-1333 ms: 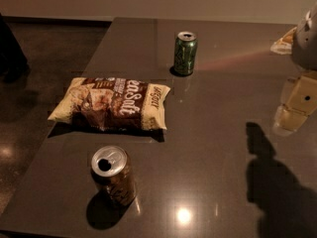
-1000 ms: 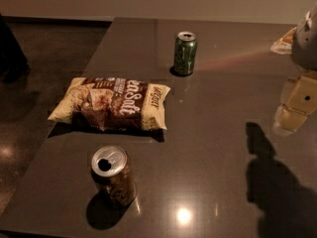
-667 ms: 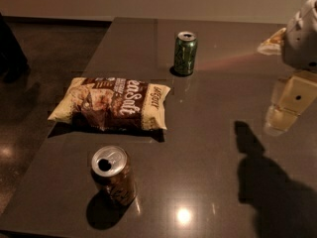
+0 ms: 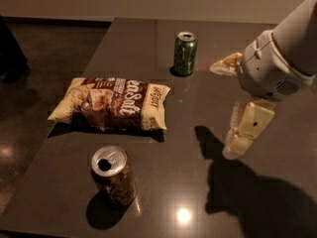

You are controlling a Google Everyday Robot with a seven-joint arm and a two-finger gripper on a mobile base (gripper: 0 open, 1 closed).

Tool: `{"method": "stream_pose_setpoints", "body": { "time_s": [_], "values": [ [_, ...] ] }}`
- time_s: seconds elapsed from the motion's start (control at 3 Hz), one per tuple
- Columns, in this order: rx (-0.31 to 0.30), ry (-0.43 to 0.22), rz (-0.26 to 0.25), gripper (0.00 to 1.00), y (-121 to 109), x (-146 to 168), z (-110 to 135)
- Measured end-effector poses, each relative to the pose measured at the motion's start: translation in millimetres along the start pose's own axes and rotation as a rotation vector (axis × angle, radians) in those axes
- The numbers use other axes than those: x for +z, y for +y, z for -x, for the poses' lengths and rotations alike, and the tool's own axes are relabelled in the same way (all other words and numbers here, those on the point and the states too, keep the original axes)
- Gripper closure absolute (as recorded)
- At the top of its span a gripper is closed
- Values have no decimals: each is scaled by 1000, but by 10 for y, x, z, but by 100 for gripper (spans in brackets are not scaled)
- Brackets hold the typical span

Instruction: Knock orange can over

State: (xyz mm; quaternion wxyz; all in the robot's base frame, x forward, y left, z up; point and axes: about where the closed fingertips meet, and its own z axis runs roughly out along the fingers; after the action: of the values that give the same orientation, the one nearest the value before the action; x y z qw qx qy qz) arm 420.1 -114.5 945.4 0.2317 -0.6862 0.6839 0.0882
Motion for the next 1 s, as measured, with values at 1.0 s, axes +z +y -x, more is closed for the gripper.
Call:
{"method": "stream_pose_setpoints", "body": {
  "time_s": [1.0],
  "values": [
    [-178, -330, 136, 0, 703, 587, 882]
  ]
}}
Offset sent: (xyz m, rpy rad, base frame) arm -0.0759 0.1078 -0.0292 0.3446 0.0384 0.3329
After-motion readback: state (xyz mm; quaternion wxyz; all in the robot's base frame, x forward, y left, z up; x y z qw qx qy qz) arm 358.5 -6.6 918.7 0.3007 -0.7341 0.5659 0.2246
